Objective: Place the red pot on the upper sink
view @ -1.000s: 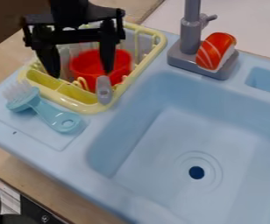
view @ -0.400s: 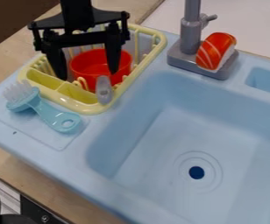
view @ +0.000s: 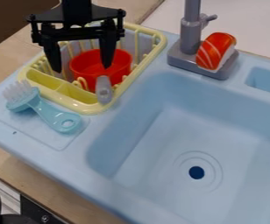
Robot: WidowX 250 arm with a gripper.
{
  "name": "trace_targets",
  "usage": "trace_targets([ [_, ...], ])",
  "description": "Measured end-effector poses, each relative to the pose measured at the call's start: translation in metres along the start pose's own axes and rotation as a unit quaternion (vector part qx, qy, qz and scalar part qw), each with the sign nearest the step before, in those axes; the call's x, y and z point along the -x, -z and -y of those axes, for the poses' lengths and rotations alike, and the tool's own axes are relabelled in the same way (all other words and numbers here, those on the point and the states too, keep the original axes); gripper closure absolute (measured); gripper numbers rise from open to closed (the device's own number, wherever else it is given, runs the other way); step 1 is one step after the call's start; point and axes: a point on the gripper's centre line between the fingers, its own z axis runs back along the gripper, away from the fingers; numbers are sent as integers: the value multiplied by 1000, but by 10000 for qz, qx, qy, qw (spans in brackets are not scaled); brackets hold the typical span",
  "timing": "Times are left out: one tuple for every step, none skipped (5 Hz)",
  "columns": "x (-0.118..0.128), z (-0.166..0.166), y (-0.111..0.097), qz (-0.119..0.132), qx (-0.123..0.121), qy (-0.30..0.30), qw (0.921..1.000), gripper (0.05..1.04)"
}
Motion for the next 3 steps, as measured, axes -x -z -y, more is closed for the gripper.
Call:
trace_targets([
  [-2, 2, 8, -21, -22, 60, 10000, 85],
  [-1, 4, 16, -145, -59, 75, 9998, 85],
  [-2, 5, 18, -144, -47, 24, 9999, 85],
])
